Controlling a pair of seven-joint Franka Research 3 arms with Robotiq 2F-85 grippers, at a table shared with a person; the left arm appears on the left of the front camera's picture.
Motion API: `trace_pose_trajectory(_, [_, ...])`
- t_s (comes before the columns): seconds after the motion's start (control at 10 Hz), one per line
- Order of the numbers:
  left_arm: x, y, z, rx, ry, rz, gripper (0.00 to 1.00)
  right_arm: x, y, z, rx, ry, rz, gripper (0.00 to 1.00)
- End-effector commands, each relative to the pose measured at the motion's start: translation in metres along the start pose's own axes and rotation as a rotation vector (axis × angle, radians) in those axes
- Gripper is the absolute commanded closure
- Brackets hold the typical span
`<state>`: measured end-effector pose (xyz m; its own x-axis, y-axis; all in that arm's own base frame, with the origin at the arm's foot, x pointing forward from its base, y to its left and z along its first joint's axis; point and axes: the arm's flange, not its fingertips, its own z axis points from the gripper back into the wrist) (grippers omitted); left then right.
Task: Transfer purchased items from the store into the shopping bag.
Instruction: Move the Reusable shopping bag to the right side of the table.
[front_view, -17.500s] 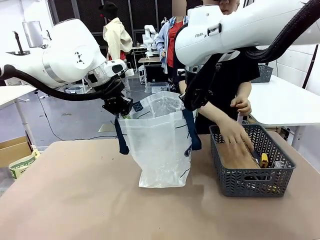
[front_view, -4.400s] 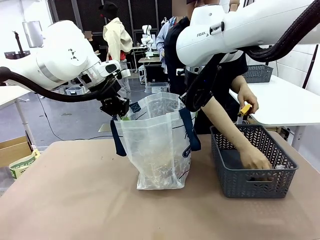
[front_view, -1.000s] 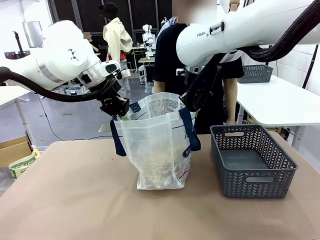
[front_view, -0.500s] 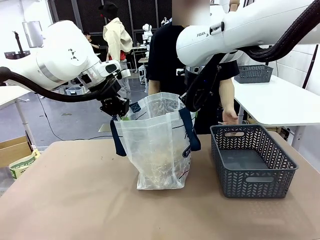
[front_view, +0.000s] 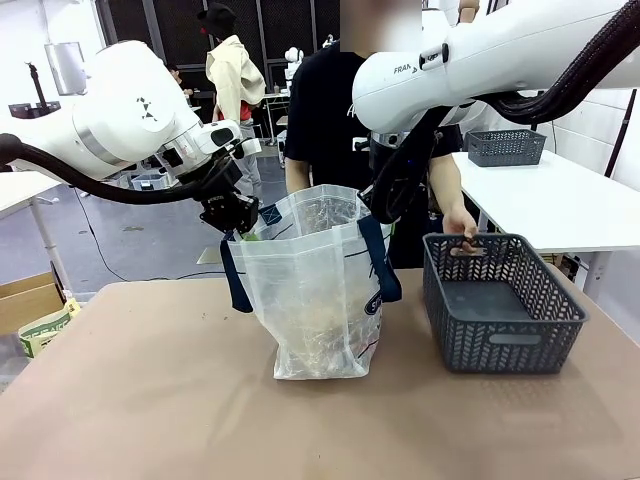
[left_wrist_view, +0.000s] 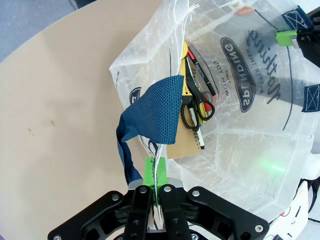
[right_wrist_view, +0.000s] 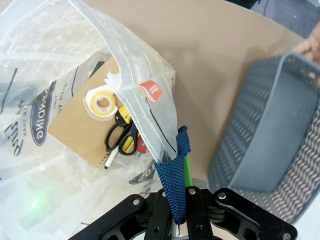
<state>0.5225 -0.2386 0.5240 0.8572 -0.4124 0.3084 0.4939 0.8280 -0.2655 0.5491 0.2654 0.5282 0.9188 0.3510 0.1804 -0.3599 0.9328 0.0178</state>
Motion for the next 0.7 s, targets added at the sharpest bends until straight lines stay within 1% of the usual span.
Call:
trace_pose_trajectory(0.0, [0.000,0.001,0.001,0.000,-0.004,0.012,1.00,0.000,-0.002,-0.001,-0.001,-0.001,-0.003,1.00])
trace_pose_trajectory(0.1, [0.000,0.000,0.000,0.000,0.000,0.000,1.00,0.000,-0.002,-0.001,-0.001,-0.001,-0.003,1.00])
trace_pose_trajectory(0.2, [0.001,0.000,-0.001,0.018,0.015,0.046,1.00,0.000,0.000,0.000,0.000,0.000,0.000,1.00])
trace_pose_trajectory(0.3, [0.003,-0.006,0.000,0.017,0.021,0.063,1.00,0.000,0.003,0.000,0.002,0.001,-0.010,1.00])
trace_pose_trajectory(0.5, [0.008,-0.012,0.003,0.025,0.029,0.139,1.00,0.004,0.012,0.002,0.008,0.061,-0.119,1.00])
trace_pose_trajectory(0.6, [0.012,-0.019,0.002,0.032,0.018,0.147,1.00,0.005,0.018,0.003,-0.005,0.083,-0.153,1.00])
